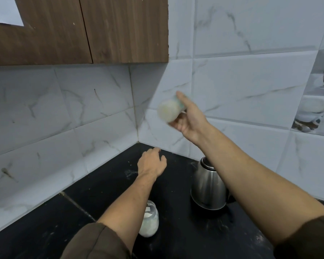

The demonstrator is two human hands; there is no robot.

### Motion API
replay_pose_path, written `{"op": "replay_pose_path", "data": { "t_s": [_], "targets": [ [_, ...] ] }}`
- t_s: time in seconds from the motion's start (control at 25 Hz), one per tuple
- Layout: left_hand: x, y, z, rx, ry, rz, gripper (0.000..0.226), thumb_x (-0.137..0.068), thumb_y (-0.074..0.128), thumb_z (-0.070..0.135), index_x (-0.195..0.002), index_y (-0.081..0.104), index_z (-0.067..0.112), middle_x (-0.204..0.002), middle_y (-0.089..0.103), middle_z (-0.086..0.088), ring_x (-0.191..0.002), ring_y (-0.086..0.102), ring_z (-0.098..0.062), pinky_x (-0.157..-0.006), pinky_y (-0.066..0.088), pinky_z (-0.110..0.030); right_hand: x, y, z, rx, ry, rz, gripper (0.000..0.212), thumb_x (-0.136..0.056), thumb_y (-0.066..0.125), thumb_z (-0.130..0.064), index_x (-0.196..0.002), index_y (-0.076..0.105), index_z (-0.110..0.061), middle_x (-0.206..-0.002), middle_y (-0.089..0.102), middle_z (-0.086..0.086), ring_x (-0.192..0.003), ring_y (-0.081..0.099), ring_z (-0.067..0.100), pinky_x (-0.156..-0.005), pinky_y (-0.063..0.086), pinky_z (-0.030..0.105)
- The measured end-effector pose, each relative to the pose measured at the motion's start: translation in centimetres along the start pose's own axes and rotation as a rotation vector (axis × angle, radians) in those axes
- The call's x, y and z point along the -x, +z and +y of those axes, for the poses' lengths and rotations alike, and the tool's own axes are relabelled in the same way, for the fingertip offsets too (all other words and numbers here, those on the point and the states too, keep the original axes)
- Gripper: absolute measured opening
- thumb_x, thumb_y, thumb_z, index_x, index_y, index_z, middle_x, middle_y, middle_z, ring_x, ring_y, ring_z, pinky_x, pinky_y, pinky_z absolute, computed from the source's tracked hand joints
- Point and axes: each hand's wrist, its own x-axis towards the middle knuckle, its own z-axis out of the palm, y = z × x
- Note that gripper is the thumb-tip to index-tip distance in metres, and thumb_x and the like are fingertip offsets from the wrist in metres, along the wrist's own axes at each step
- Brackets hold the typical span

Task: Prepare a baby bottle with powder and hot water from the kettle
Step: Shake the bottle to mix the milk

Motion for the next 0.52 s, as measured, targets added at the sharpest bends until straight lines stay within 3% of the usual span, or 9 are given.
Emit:
{"op": "replay_pose_path", "data": {
  "t_s": [0.08, 0.12, 0.24, 0.32, 0.44, 0.52],
  "targets": [
    [-0.2, -0.1, 0.2, -0.001, 0.004, -0.003, 0.044, -0.101, 0.052, 0.037, -0.14, 0.058, 0.019, -0.132, 0.064, -0.001, -0.123, 0.058, -0.023, -0.096, 0.053, -0.042, 1.3, 0.2, 0.6, 0.311, 0.003, -0.198, 0.034, -0.097, 0.07, -0.043, -0.112, 0.069, -0.012, -0.098, 0.076, 0.011, -0.084, 0.075, 0.024, -0.071, 0.064, 0.037],
    [-0.3, -0.2, 0.4, -0.004, 0.011, 0.002, 0.042, -0.1, 0.052, 0.038, -0.138, 0.059, 0.018, -0.131, 0.064, -0.001, -0.122, 0.058, -0.024, -0.096, 0.053, -0.043, 1.4, 0.2, 0.6, 0.323, -0.016, -0.222, 0.034, -0.096, 0.07, -0.043, -0.112, 0.069, -0.013, -0.098, 0.075, 0.01, -0.084, 0.075, 0.024, -0.074, 0.063, 0.038],
    [-0.3, -0.1, 0.5, -0.002, 0.023, 0.016, 0.042, -0.099, 0.053, 0.037, -0.135, 0.061, 0.017, -0.129, 0.065, -0.002, -0.12, 0.059, -0.024, -0.095, 0.054, -0.044, 0.6, 0.4, 0.0, -0.126, -0.018, -0.006, 0.035, -0.096, 0.071, -0.044, -0.115, 0.065, -0.015, -0.107, 0.073, 0.015, -0.085, 0.076, 0.025, -0.069, 0.065, 0.036],
    [-0.2, -0.1, 0.3, 0.002, 0.012, 0.021, 0.043, -0.099, 0.053, 0.037, -0.137, 0.06, 0.017, -0.131, 0.065, -0.002, -0.121, 0.059, -0.024, -0.096, 0.053, -0.044, 0.3, 0.5, -0.4, -0.235, -0.003, 0.019, 0.036, -0.097, 0.071, -0.044, -0.115, 0.064, -0.014, -0.108, 0.073, 0.014, -0.086, 0.076, 0.025, -0.065, 0.065, 0.035],
    [-0.3, 0.1, 0.1, 0.0, 0.014, 0.004, 0.046, -0.1, 0.054, 0.038, -0.141, 0.058, 0.018, -0.133, 0.064, -0.001, -0.124, 0.058, -0.023, -0.098, 0.053, -0.042, 1.3, 0.5, -0.5, 0.181, 0.0, -0.186, 0.027, -0.099, 0.067, -0.043, -0.107, 0.07, -0.017, -0.092, 0.076, 0.004, -0.085, 0.074, 0.023, -0.077, 0.062, 0.041],
    [-0.3, -0.1, 0.3, 0.002, 0.024, 0.01, 0.046, -0.1, 0.054, 0.038, -0.142, 0.057, 0.018, -0.133, 0.064, -0.001, -0.123, 0.058, -0.023, -0.098, 0.053, -0.042, 1.5, 0.5, -0.9, 0.186, -0.048, -0.186, 0.027, -0.099, 0.067, -0.041, -0.108, 0.07, -0.016, -0.093, 0.075, 0.006, -0.084, 0.074, 0.024, -0.079, 0.062, 0.04]
  ]
}}
